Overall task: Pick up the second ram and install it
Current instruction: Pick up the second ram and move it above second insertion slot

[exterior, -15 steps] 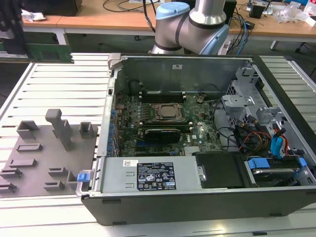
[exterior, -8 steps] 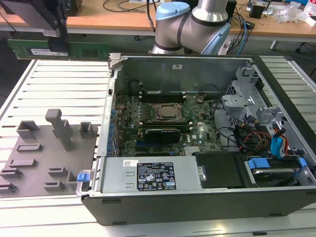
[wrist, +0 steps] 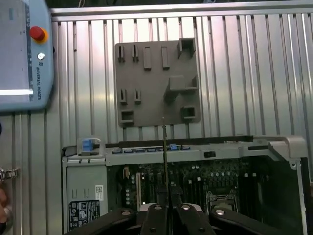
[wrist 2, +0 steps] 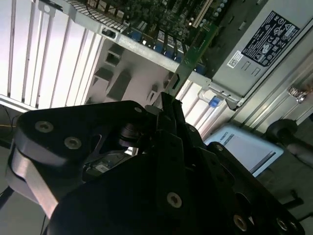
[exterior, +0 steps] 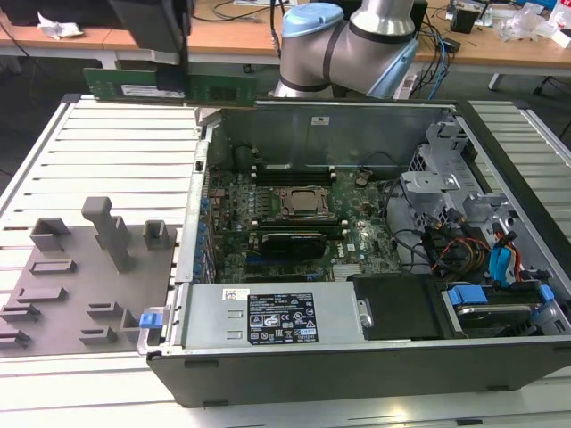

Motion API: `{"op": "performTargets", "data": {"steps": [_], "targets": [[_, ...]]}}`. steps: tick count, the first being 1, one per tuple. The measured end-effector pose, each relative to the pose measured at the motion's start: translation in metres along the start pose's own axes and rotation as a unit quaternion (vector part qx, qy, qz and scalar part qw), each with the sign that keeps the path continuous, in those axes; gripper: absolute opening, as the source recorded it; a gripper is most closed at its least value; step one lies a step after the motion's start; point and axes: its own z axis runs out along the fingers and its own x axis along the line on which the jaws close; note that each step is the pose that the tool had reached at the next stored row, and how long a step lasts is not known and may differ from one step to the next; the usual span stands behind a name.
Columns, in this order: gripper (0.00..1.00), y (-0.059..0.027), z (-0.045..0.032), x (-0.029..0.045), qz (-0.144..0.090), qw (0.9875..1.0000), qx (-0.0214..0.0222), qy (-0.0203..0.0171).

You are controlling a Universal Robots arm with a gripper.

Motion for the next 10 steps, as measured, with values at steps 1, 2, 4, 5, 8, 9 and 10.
{"op": "performTargets", "data": {"steps": [1, 2, 4, 5, 8, 9, 10], "targets": [[0.13, -0.0076, -0.0005, -0.0015, 0.000, 1.0000, -0.0009, 0.0001], [0.13, -0.0175, -0.0011, -0.0034, 0.000, 1.0000, -0.0021, 0.0001], [0.13, -0.0313, -0.0020, -0.0061, 0.000, 1.0000, -0.0036, 0.0002], [0.13, -0.0362, -0.0022, -0.0071, 0.000, 1.0000, -0.0041, 0.0002], [0.13, -0.0533, -0.0031, -0.0103, 0.000, 1.0000, -0.0060, 0.0002], [0.13, -0.0597, -0.0035, -0.0114, 0.000, 1.0000, -0.0068, 0.0003], [0.13, -0.0651, -0.0039, -0.0122, 0.000, 1.0000, -0.0074, 0.0004]]}}
